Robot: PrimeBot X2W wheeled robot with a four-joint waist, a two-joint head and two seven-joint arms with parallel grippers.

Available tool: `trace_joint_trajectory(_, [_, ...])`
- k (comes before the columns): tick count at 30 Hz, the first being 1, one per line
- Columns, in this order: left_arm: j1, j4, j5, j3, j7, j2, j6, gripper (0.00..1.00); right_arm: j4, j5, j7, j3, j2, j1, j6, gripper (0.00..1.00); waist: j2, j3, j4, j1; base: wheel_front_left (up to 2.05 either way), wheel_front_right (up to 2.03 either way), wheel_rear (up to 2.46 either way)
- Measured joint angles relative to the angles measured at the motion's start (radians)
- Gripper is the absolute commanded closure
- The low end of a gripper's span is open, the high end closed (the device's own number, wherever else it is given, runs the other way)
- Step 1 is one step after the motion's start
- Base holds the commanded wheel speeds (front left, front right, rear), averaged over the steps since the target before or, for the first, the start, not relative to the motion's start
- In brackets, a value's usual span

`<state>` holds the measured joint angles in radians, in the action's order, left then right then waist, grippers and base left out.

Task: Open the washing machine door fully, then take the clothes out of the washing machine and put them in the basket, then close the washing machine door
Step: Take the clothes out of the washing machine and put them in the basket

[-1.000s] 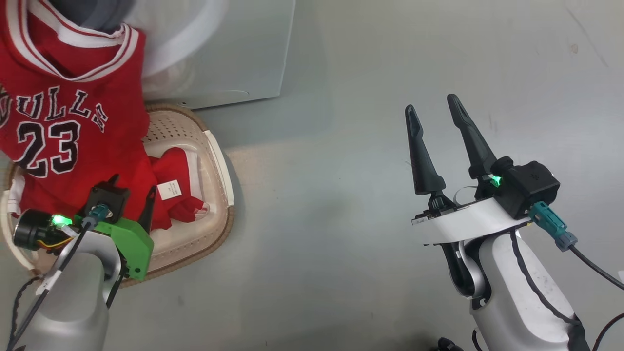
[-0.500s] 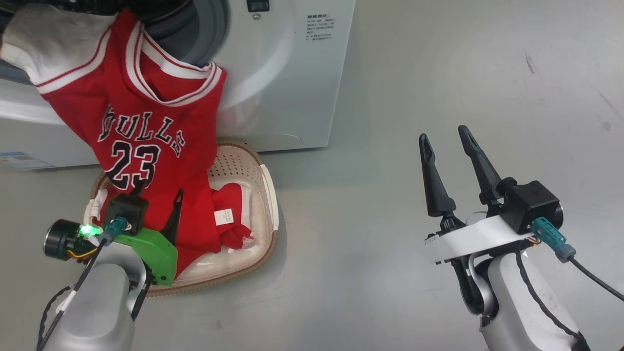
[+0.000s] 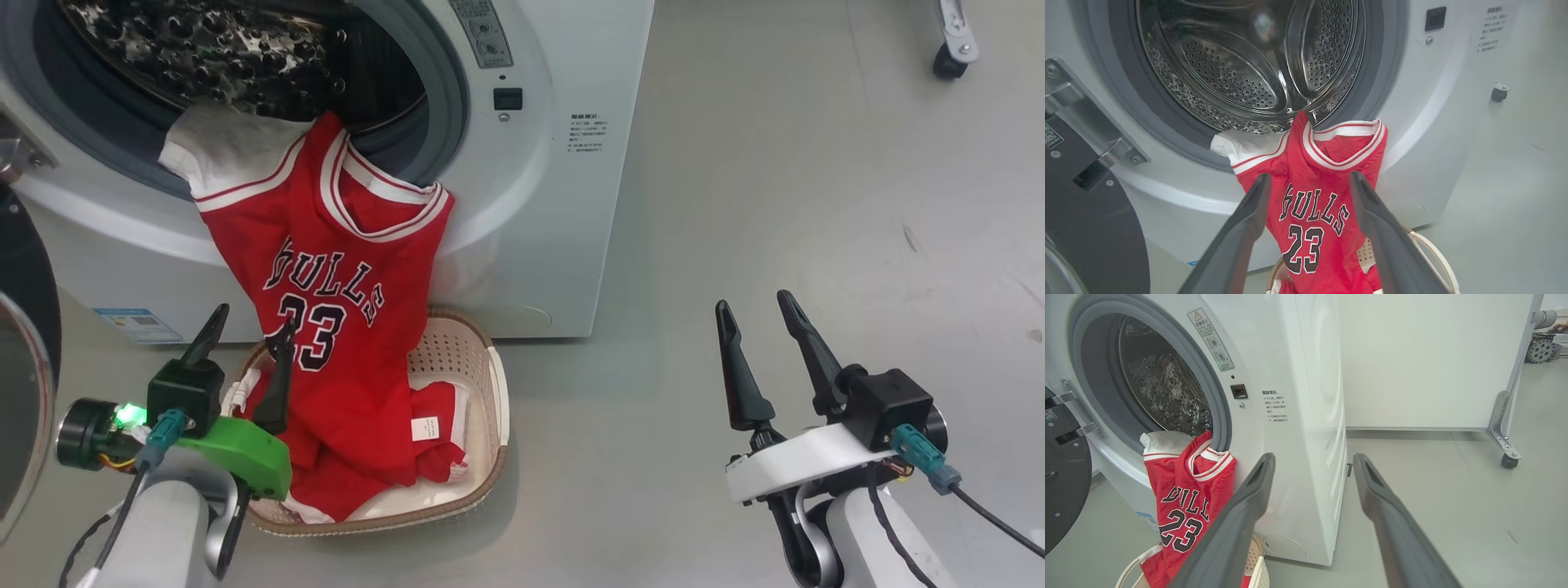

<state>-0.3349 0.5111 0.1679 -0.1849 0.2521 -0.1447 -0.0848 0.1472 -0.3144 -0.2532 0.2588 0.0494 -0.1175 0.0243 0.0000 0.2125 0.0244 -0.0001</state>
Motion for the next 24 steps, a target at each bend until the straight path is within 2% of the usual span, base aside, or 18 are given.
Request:
trace_joint_trajectory(11, [0.139,-0.16,0.019,0.05,0.0,0.007,0.009,0.0,-0.022,-0.011,0.0,-0.007,0.0,0.031,0.001,0.0,0.0,-0.057,0.016,0.0,0.0,0.0,0.0])
trace_joint_trajectory(24, [0.21,-0.235,0.023,0.068,0.0,0.025,0.008,0.0,-0.034,-0.011,0.0,-0.008,-0.001,0.046,0.01,0.0,0.0,-0.064,0.012,0.0,0.0,0.0,0.0])
